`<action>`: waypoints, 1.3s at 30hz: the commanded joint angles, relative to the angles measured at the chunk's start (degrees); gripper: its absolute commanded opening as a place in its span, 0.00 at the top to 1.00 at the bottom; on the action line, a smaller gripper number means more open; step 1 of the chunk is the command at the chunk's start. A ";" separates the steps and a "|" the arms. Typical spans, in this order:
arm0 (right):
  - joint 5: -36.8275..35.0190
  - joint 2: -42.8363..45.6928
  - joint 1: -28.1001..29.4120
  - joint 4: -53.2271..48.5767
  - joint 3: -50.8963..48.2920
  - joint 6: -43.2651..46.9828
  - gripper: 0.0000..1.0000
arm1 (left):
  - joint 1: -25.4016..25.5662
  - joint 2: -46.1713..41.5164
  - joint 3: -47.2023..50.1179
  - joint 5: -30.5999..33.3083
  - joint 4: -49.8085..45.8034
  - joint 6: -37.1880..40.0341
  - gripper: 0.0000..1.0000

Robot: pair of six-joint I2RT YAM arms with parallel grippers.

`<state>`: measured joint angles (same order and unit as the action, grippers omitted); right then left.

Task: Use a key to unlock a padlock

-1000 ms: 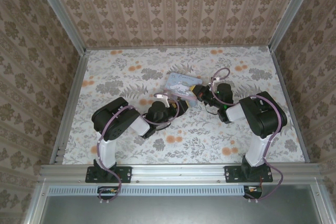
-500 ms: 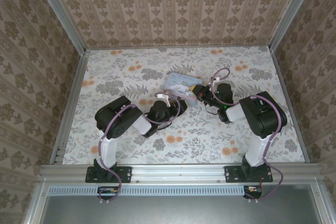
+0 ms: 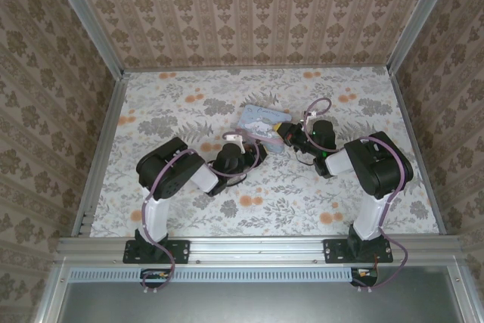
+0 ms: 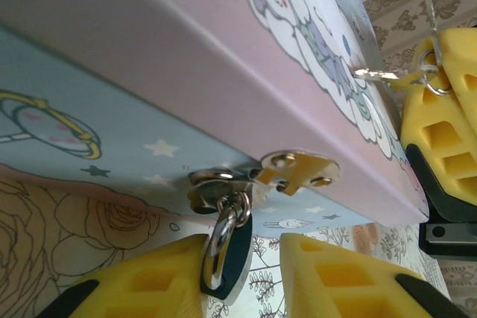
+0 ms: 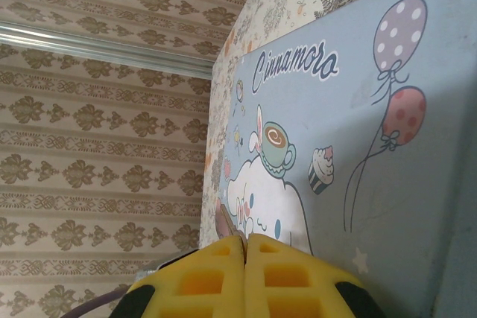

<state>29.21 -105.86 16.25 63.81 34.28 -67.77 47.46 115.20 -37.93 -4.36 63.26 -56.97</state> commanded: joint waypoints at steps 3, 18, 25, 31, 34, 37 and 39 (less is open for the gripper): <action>0.23 -3.83 0.01 -9.69 -1.94 0.42 1.00 | -1.10 1.43 -1.76 -1.37 -2.35 0.85 0.78; 2.40 5.66 -0.16 -13.54 -0.92 1.03 1.00 | -4.57 -2.29 -1.35 -9.68 -6.56 -1.98 1.00; 2.09 14.59 -0.01 -16.46 -5.50 2.16 1.00 | -5.62 -4.94 -1.78 -14.84 -11.77 -3.69 1.00; 0.58 23.36 0.35 -19.88 -11.66 3.19 1.00 | -5.88 -6.34 -3.18 -17.58 -16.26 -3.32 1.00; -0.68 28.72 1.35 -23.58 -14.40 4.48 1.00 | -6.03 -6.30 -3.96 -18.61 -16.80 -3.50 1.00; -1.92 33.00 2.71 -27.41 -16.42 6.11 1.00 | -6.07 -6.04 -4.88 -19.15 -18.13 -3.63 1.00; -2.76 35.09 3.67 -28.76 -17.74 6.20 1.00 | -6.07 -5.94 -5.41 -19.19 -19.10 -3.49 1.00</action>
<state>28.53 -73.43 18.81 39.68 18.22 -63.72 41.74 110.48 -41.78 -21.30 46.65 -60.01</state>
